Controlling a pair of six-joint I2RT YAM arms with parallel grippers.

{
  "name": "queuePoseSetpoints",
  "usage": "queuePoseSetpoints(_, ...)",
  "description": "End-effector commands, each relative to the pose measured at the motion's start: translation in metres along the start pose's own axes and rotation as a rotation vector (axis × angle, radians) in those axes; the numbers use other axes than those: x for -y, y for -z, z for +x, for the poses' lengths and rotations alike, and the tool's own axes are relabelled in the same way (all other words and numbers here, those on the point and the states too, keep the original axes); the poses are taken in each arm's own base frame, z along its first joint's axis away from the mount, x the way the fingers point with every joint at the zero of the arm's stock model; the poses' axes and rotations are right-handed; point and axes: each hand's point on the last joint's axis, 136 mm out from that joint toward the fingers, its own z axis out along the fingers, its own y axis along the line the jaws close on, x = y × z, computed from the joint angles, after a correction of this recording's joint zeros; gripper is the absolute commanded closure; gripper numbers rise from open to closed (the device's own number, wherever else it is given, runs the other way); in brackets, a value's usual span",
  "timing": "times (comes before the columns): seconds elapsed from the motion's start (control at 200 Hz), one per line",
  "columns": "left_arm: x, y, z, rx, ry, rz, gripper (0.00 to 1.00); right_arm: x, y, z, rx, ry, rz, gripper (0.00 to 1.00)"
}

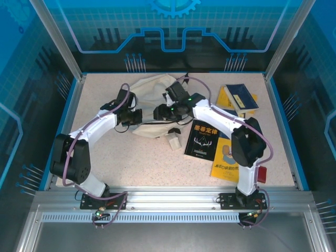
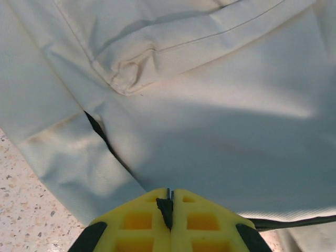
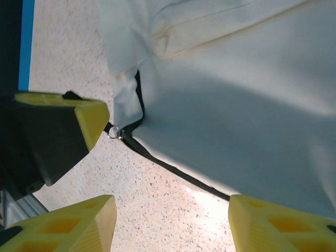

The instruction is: Pack the student bag

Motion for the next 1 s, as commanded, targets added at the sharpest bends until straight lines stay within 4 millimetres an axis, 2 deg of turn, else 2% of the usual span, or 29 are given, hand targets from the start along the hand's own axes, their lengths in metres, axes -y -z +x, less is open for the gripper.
queuePoseSetpoints(0.0, 0.025, 0.008, -0.002, -0.011, 0.022, 0.154, 1.0, -0.005, -0.011, 0.029, -0.083, 0.1, 0.064, 0.42)
queuePoseSetpoints(0.145, 0.024, 0.0, -0.006, -0.037, 0.037, 0.144, 1.0, 0.002, -0.012, 0.032, -0.026, 0.016, 0.085, 0.44)
queuePoseSetpoints(0.295, 0.023, -0.001, -0.019, -0.023, 0.067, 0.12, 1.0, 0.005, -0.004, 0.037, 0.024, -0.028, 0.103, 0.45)
queuePoseSetpoints(0.5, 0.044, 0.011, -0.029, 0.006, 0.064, 0.226, 1.0, 0.026, -0.008, 0.036, 0.056, -0.467, 0.021, 0.36)
queuePoseSetpoints(0.595, 0.052, 0.014, -0.025, -0.009, 0.043, 0.273, 1.0, 0.025, -0.001, 0.026, 0.105, -0.613, 0.008, 0.32)
queuePoseSetpoints(0.715, 0.061, 0.014, -0.018, -0.044, 0.025, 0.314, 1.0, 0.022, -0.003, 0.021, 0.115, -0.793, -0.012, 0.27)
queuePoseSetpoints(0.895, 0.065, 0.014, -0.021, -0.047, 0.024, 0.329, 1.0, 0.021, -0.014, 0.016, 0.142, -0.97, 0.003, 0.22)
queuePoseSetpoints(0.99, 0.066, 0.013, -0.023, -0.042, 0.024, 0.329, 1.0, 0.028, -0.019, 0.011, 0.173, -1.03, 0.035, 0.19)
